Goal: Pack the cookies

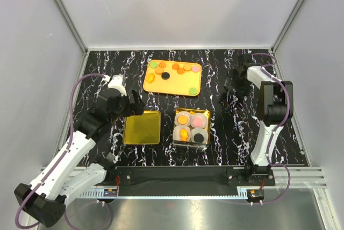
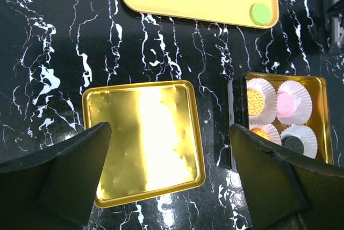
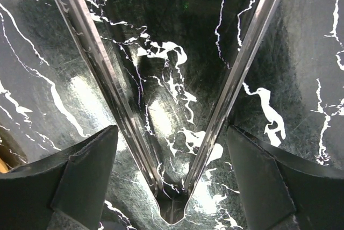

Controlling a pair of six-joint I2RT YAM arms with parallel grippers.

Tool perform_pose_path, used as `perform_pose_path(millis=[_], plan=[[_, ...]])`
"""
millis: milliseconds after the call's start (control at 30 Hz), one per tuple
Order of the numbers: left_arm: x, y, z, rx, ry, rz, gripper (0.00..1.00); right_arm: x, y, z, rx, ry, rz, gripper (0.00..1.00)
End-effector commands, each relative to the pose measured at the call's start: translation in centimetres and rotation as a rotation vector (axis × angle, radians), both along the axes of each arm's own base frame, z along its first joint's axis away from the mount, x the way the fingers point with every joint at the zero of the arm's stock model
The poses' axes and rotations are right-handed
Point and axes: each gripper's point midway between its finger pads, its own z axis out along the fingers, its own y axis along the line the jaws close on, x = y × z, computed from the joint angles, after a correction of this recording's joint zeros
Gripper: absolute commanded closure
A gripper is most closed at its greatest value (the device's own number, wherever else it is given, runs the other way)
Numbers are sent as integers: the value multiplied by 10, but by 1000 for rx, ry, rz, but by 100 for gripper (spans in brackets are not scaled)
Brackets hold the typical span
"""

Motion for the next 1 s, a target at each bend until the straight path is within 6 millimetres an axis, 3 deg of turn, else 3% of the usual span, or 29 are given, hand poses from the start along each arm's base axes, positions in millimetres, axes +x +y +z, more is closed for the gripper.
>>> perform_pose_path(millis=[0, 67, 300, 367, 400, 433, 467, 667, 767, 967], plan=[[12, 7, 1, -4, -18, 77, 1, 5, -8, 33, -43, -81, -15, 10], [13, 6, -9, -12, 24, 106, 1, 2, -10, 42, -59, -98, -18, 10], [12, -8, -58, 23, 171, 149, 1, -6, -7, 104, -45, -236, -22, 9], [12, -18, -65, 34, 193, 141, 2, -12, 7, 112, -21, -255, 6, 10], [10, -28, -77, 71, 217, 126, 3, -15, 13, 128, -16, -300, 23, 11], [11, -36, -78, 78, 222, 126, 4, -19, 20, 132, -17, -309, 37, 11], [11, -41, -84, 102, 228, 123, 9, -22, 37, 138, -10, -324, 79, 12], [15, -71, -122, 286, 253, 118, 20, -51, 92, 190, 62, -466, 190, 16], [14, -87, -137, 327, 262, 91, 25, -61, 101, 198, 66, -484, 209, 18], [13, -90, -164, 407, 296, 104, 48, -78, 109, 214, 100, -518, 234, 19]])
